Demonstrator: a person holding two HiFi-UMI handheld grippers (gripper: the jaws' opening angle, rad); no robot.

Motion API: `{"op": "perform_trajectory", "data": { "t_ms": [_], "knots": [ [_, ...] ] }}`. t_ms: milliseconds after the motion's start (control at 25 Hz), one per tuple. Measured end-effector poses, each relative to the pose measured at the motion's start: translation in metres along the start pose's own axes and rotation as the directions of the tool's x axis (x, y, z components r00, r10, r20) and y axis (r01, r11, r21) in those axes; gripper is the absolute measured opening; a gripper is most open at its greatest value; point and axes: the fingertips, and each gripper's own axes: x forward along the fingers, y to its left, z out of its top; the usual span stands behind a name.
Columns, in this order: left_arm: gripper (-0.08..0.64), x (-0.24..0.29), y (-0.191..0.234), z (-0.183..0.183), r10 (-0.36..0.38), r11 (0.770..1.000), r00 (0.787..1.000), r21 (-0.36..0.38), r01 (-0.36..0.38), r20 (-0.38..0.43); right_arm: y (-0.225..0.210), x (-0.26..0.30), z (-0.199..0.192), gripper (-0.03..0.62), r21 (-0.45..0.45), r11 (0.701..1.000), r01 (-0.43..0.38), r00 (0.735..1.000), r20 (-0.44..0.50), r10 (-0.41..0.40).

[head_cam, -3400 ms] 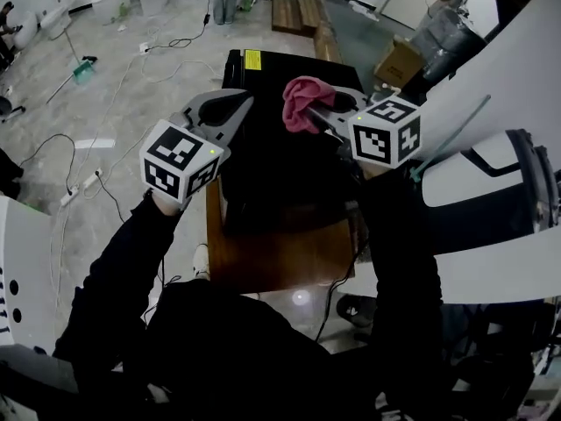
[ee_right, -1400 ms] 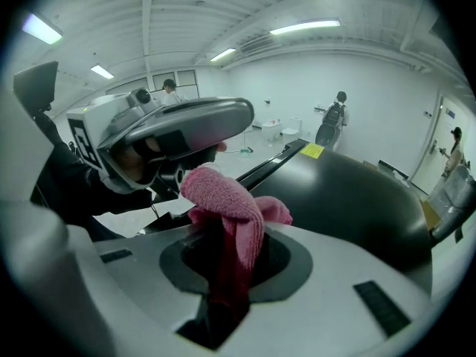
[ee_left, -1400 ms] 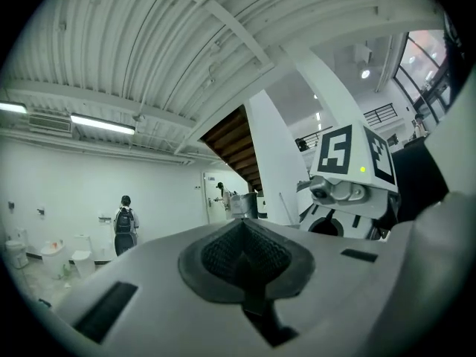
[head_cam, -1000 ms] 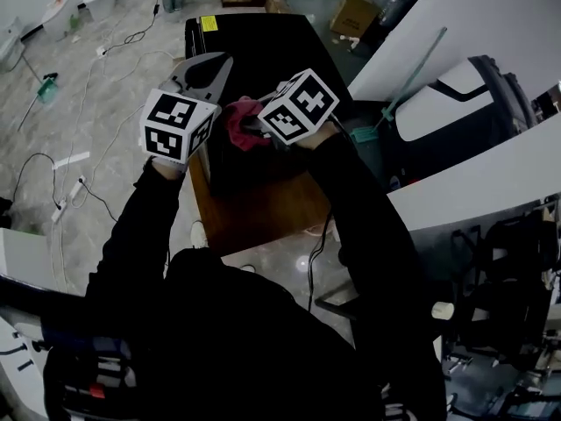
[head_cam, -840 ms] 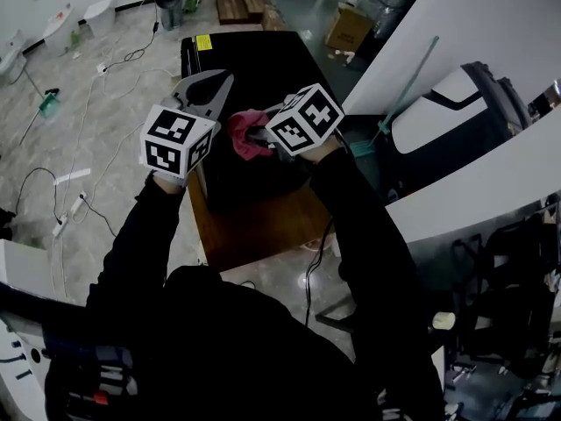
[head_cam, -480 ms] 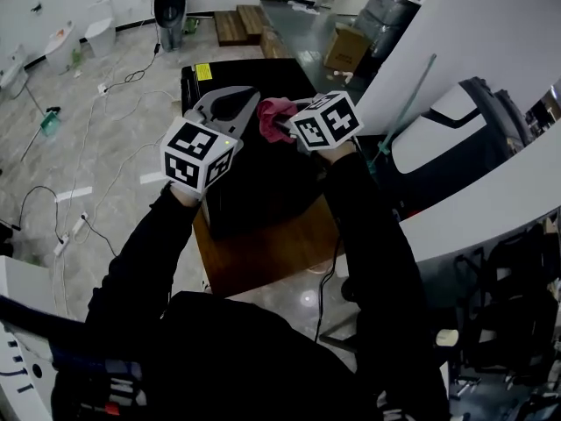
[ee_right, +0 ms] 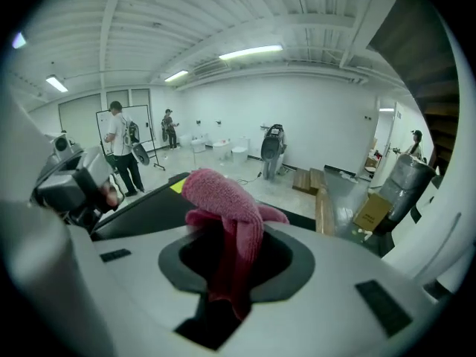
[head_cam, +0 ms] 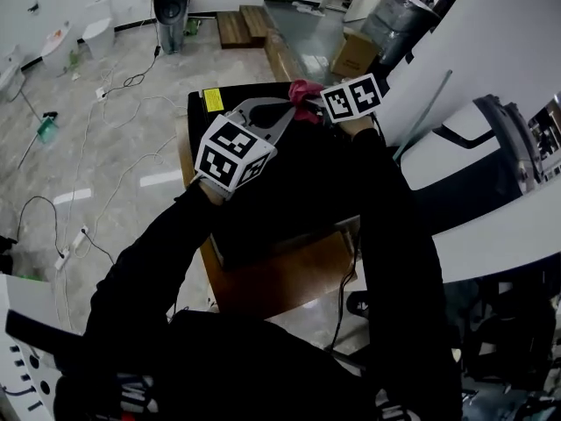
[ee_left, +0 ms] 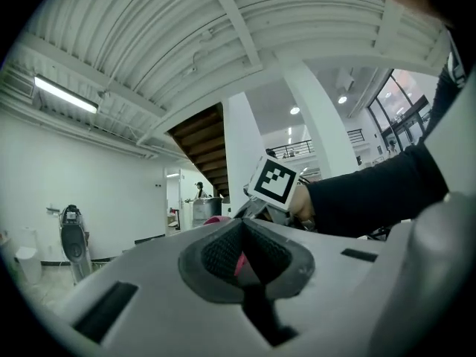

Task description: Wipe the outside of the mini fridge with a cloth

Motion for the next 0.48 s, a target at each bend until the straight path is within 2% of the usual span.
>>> {"op": "perform_trajectory", "data": {
  "t_ms": [240,480],
  "knots": [
    [0.002,0.041,0.043,-0.030,-0.064,0.997,0.998,-0.043,0.064,-0.018,-0.066,0.071,0.016,0.100,0.025,0.999,0.045,0.998,-0.041,-0.044],
    [0.002,0.062,0.062,-0.042,-0.112,0.992,0.994,-0.066,0.111,-0.011,-0.084,0.115,0.007,0.095,-0.024,0.998,0.052,0.992,-0.116,-0.055]
  ]
}}
